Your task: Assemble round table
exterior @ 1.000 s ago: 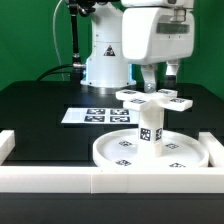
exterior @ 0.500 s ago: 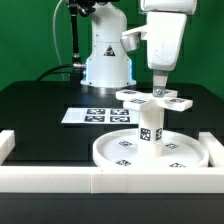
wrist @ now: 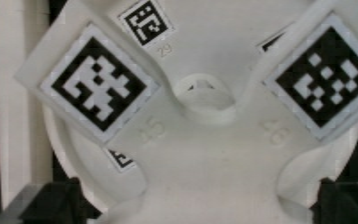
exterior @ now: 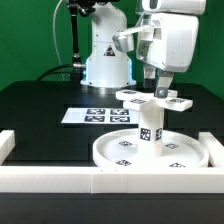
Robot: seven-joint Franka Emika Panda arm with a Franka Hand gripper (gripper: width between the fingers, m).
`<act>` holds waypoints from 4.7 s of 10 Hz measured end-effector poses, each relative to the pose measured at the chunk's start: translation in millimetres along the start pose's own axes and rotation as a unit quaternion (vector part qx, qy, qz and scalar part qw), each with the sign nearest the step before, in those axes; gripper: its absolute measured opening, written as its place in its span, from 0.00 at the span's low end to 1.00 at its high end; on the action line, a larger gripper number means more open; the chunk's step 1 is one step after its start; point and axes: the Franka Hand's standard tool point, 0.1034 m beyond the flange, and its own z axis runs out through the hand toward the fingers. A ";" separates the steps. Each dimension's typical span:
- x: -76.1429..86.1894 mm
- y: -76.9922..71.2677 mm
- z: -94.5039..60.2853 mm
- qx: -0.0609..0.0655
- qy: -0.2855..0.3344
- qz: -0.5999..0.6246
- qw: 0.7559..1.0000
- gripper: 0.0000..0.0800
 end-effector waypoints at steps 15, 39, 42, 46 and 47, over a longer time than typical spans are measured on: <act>-4.7 -4.8 13.1 0.012 -0.002 0.032 0.999 0.55; 1.2 -4.3 11.8 0.052 0.014 0.940 0.336 0.55; 3.4 -3.9 11.8 0.057 0.009 0.966 0.252 0.55; 0.1 -3.0 -15.4 0.060 0.019 0.955 0.291 0.81; -0.1 -2.2 -26.4 0.061 0.023 0.953 0.296 0.81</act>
Offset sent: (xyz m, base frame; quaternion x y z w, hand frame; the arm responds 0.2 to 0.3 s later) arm 0.0048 0.0029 -0.0096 0.0103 0.0036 -0.0074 0.9999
